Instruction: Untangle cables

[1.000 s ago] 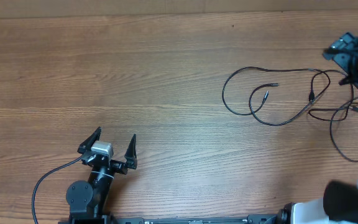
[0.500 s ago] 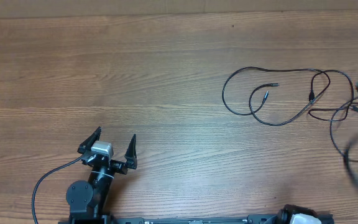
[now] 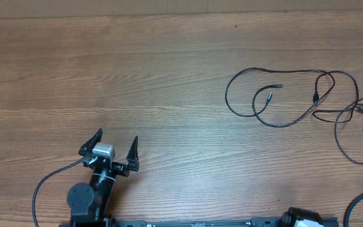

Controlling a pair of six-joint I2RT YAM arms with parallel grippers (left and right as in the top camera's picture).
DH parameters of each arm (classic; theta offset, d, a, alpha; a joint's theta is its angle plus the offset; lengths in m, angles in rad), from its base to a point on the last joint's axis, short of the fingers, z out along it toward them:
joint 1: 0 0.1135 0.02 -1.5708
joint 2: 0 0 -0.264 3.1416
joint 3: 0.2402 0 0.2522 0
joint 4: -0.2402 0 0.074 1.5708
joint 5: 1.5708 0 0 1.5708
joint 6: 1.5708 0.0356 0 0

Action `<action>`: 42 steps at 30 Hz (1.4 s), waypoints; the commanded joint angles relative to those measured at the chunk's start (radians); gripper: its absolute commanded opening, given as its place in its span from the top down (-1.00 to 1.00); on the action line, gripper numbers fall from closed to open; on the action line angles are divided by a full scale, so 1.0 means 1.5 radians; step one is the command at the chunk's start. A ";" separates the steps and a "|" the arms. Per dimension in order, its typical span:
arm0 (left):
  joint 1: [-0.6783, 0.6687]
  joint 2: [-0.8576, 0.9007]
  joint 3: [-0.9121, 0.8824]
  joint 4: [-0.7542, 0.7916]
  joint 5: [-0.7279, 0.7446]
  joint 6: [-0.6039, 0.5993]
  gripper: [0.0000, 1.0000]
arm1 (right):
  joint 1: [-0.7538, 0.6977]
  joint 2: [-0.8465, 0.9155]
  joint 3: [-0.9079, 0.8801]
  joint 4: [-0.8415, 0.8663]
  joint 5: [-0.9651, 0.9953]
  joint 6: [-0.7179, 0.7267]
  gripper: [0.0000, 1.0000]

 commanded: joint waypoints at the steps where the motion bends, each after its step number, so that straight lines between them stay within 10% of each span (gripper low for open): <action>1: -0.006 -0.008 -0.005 0.002 -0.002 0.017 -0.99 | 0.002 0.011 -0.008 -0.031 -0.001 0.002 -1.00; 42: -0.006 -0.008 -0.005 0.002 -0.002 0.017 -0.99 | 0.002 -0.443 -0.702 0.285 -0.001 0.002 -1.00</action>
